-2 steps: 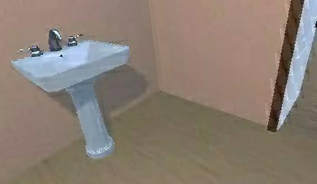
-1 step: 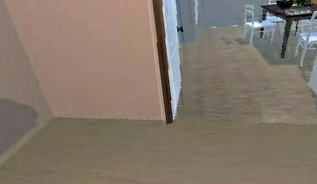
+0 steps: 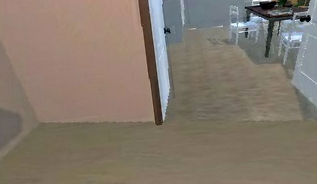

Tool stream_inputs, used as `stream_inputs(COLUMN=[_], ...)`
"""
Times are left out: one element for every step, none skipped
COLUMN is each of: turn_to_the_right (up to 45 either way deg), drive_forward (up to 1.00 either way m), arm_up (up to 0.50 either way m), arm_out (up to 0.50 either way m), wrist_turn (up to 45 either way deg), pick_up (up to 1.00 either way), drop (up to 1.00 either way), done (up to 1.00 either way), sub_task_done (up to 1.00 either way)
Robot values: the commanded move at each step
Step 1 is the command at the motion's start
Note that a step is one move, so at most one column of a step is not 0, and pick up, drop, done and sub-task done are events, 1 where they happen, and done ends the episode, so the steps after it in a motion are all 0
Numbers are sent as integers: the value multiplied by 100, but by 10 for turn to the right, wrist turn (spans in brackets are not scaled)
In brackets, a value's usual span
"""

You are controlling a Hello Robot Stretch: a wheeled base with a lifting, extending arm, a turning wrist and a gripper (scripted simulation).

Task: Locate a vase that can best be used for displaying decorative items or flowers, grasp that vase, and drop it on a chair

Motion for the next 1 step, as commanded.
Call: stream_inputs(turn_to_the_right=[0], drive_forward=[50], arm_up=[0], arm_out=[0], wrist_turn=[0], pick_up=[0], drop=[0], done=[0], sub_task_done=[0])
